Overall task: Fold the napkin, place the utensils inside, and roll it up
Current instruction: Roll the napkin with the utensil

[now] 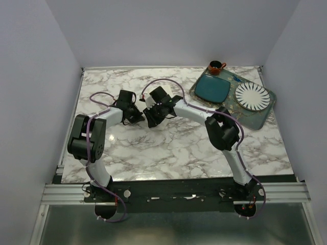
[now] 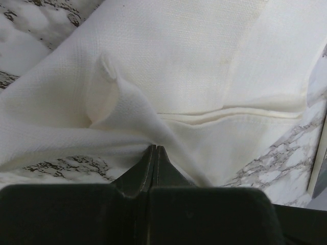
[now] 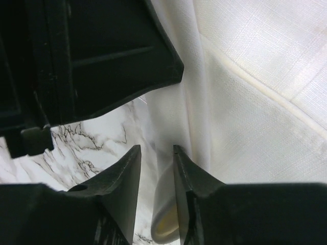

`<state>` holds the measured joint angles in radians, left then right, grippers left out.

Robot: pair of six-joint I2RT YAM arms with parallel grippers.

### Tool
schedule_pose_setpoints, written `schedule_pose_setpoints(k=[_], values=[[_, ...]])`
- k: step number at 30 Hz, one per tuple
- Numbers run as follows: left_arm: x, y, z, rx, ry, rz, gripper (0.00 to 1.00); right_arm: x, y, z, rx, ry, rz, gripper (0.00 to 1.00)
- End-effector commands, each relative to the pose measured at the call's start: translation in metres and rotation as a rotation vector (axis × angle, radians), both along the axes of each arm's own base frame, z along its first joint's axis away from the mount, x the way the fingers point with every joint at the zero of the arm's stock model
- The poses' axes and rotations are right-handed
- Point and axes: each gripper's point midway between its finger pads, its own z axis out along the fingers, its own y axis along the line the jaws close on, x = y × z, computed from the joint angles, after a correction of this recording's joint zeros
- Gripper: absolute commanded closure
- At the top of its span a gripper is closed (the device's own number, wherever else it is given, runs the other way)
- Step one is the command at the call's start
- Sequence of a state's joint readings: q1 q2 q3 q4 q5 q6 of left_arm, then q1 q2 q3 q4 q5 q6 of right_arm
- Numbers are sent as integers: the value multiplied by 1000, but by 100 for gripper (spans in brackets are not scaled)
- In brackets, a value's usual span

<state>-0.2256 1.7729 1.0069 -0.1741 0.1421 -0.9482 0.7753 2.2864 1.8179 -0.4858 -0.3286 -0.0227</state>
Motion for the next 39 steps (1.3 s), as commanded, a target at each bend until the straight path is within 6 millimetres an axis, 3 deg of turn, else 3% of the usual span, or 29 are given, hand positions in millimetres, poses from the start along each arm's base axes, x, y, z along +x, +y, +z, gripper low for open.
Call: schedule_pose_setpoints(k=[1,4,15,20,22,25,33,39], values=[[-30,19,-38,84,163,7,100,3,-6,18,-12,-47,21,58],[-29,17,-37,76,165,7,100,4,0,24,3,-53,23,59],[-31,17,-37,66,168,6,100,12,-6,-2,-65,-64,20,59],[-30,17,-35,65,163,4,100,3,-11,-26,-93,-16,27,52],[-30,16,-34,60,164,4,100,1,-16,-32,-123,-16,26,42],[-30,15,-33,49,166,-3,100,4,-20,-31,-139,-27,4,37],[-31,14,-29,22,166,-7,100,-19,-31,-42,-261,-2,-1,38],[-41,15,-35,12,181,-14,100,-45,-38,-56,-334,76,1,45]])
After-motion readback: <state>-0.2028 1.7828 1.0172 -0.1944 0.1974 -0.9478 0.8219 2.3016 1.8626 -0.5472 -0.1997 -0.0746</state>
